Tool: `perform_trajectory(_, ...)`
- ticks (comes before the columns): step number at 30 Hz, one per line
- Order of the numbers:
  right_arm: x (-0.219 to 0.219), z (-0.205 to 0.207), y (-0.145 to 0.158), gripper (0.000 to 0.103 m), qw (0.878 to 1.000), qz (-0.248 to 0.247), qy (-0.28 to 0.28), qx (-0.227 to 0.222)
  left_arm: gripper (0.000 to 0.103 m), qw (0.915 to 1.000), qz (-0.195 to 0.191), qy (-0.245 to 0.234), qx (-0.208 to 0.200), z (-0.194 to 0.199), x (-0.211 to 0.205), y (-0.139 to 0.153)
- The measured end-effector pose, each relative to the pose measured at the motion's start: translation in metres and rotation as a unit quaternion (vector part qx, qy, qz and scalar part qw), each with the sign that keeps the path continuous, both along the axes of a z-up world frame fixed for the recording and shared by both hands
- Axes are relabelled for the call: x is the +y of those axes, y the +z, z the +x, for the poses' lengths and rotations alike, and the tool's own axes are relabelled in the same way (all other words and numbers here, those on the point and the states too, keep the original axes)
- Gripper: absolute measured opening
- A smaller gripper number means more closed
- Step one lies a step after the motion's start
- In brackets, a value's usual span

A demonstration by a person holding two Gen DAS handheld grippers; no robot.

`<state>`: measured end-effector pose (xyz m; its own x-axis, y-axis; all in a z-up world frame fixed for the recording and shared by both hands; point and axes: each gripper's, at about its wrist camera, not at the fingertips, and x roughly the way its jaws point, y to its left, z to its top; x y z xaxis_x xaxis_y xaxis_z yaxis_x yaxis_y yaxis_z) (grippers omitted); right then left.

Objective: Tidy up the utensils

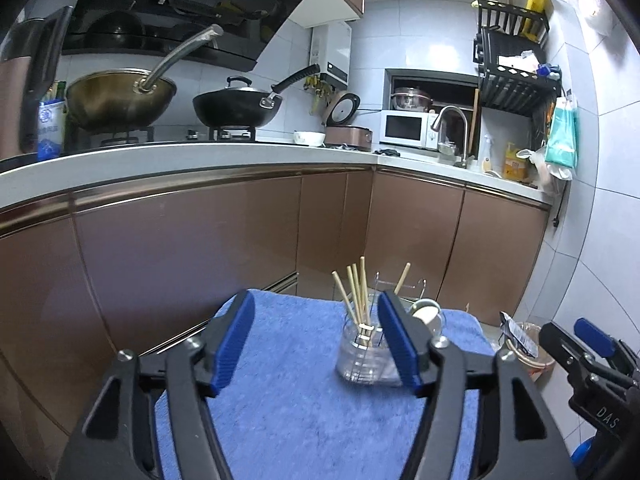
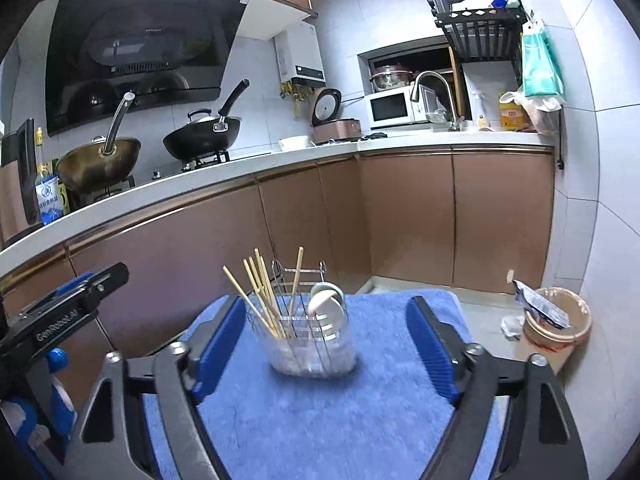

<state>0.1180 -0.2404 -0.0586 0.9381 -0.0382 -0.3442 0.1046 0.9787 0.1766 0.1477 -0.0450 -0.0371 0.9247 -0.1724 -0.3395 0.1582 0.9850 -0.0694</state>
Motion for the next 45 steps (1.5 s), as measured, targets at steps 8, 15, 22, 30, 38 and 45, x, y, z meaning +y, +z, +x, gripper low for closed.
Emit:
perform_trajectory(8,0.008,-0.031,0.002,0.099,0.999,-0.025,-0.018,0.010,0.071,0.9997,0.008,0.023,0.005,-0.031,0.029,-0.001)
perform_trajectory(15,0.019,-0.057,0.009,0.100,0.998,-0.061,-0.031,0.014,0.075,0.9977,0.015,0.066,0.001,-0.049,0.055,0.002)
perform_trajectory(22,0.025,-0.078,0.019,0.100,0.996,-0.075,-0.037,0.006,0.079,0.9949,0.029,0.093,-0.028,-0.069,0.067,0.008)
perform_trajectory(30,0.030,-0.089,0.024,0.100,0.996,-0.081,-0.035,-0.003,0.079,0.9956,0.022,0.085,-0.031,-0.080,0.076,0.010)
perform_trajectory(38,0.032,-0.095,0.028,0.101,0.996,-0.084,-0.033,-0.009,0.079,0.9954,0.040,0.077,-0.041,-0.086,0.068,0.011)
perform_trajectory(45,0.034,-0.096,0.027,0.102,0.996,-0.086,-0.034,-0.010,0.079,0.9960,0.041,0.070,-0.040,-0.086,0.065,0.011)
